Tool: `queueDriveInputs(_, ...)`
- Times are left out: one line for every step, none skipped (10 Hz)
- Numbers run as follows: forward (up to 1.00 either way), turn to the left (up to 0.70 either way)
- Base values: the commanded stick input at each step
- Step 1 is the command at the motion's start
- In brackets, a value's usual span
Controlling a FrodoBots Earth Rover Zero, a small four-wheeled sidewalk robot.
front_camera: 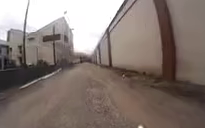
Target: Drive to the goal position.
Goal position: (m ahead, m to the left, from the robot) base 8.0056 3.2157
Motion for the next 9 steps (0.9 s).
queueDriveInputs(0.3,0.0)
queueDriveInputs(0.3,0.0)
queueDriveInputs(0.3,0.0)
queueDriveInputs(0.3,0.0)
queueDriveInputs(0.3,0.0)
queueDriveInputs(0.3,0.0)
queueDriveInputs(0.3,0.0)
queueDriveInputs(0.3,0.0)
queueDriveInputs(0.3,0.0)
